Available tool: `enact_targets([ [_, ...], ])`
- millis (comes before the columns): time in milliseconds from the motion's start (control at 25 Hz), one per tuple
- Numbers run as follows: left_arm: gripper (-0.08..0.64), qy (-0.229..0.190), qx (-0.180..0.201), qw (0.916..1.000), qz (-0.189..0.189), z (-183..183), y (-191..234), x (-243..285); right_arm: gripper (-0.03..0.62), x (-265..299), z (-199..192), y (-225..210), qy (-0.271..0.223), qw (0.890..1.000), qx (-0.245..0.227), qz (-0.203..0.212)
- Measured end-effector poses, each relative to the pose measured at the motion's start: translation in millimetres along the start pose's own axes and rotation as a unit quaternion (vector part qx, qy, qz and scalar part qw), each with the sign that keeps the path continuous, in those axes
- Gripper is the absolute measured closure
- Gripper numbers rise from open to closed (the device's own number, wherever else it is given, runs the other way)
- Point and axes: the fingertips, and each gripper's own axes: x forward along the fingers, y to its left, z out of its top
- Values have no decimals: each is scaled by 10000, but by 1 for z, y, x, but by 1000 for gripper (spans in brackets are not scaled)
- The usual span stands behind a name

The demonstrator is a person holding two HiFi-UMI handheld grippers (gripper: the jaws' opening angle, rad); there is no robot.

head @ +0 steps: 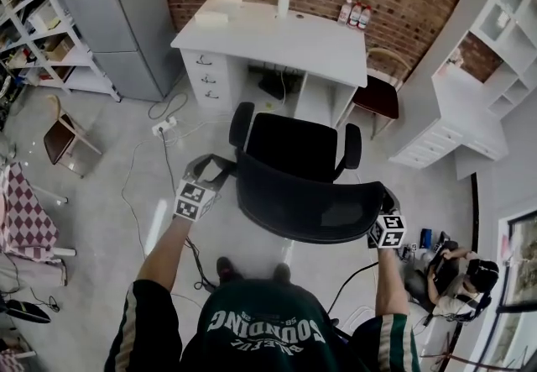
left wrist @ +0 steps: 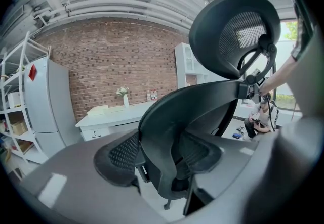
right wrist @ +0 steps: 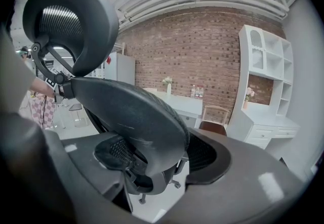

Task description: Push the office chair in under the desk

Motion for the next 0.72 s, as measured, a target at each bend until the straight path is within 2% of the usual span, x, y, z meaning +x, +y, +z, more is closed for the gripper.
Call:
enact_targets([
  [720, 308, -79, -25, 10000, -43, -35, 65, -82, 295, -5, 6, 110, -51, 10000, -17, -21],
])
